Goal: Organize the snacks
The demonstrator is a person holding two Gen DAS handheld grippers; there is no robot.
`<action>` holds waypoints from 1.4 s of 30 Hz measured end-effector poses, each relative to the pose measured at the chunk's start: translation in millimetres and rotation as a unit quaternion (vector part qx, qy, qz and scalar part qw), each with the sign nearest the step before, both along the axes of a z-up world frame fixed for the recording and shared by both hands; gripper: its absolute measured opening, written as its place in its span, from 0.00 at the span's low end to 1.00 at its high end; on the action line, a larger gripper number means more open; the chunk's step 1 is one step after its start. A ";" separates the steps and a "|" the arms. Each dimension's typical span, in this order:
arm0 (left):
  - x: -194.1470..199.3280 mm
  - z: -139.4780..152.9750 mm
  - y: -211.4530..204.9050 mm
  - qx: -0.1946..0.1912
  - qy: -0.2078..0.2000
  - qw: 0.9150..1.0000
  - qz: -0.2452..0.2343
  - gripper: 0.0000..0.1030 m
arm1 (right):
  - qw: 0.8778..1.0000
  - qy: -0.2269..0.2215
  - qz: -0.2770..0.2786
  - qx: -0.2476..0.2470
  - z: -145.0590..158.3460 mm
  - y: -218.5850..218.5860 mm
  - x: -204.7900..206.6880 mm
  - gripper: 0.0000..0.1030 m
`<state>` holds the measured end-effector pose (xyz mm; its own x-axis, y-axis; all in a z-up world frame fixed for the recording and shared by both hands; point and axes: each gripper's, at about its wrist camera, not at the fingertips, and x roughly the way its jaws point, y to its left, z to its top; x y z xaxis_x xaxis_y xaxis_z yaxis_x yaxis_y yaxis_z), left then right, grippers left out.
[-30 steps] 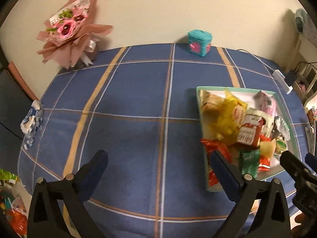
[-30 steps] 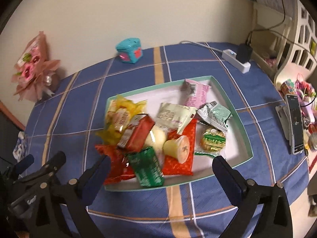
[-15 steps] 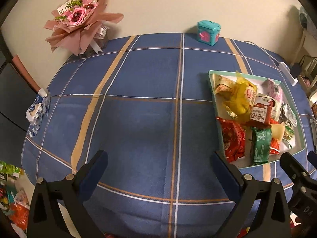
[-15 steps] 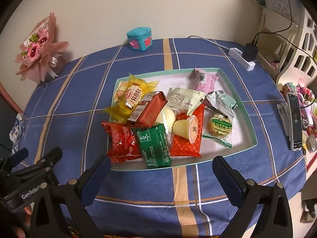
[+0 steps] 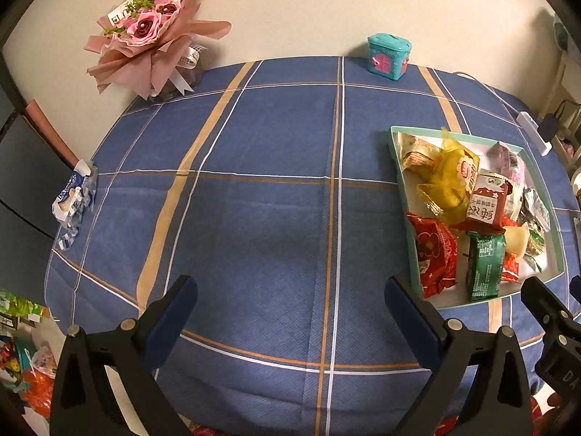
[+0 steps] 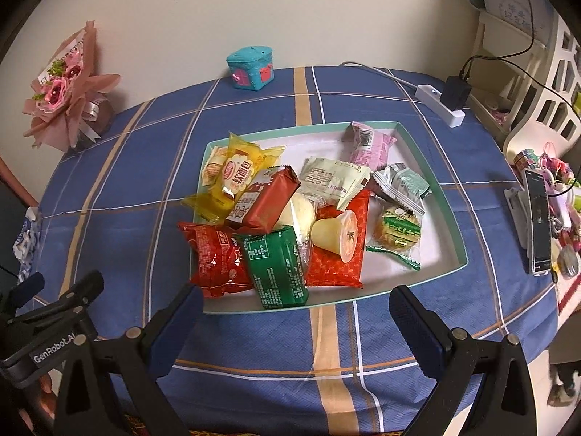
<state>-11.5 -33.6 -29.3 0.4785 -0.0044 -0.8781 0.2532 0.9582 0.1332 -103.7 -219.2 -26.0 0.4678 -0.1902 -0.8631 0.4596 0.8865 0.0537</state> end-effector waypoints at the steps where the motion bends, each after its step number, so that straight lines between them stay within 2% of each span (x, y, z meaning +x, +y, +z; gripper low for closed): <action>1: 0.0 0.1 -0.2 0.001 0.000 1.000 -0.001 0.99 | 1.000 0.000 0.000 0.000 0.1 -0.2 -0.1 1.00; 36: 5.1 -6.7 4.5 0.021 0.015 1.000 0.014 0.99 | 1.000 0.006 -0.014 0.002 -0.6 -5.7 -2.0 1.00; 42: 4.0 -2.8 6.8 0.018 0.003 1.000 0.017 0.99 | 1.000 0.006 -0.013 0.002 -0.5 -6.1 -2.0 1.00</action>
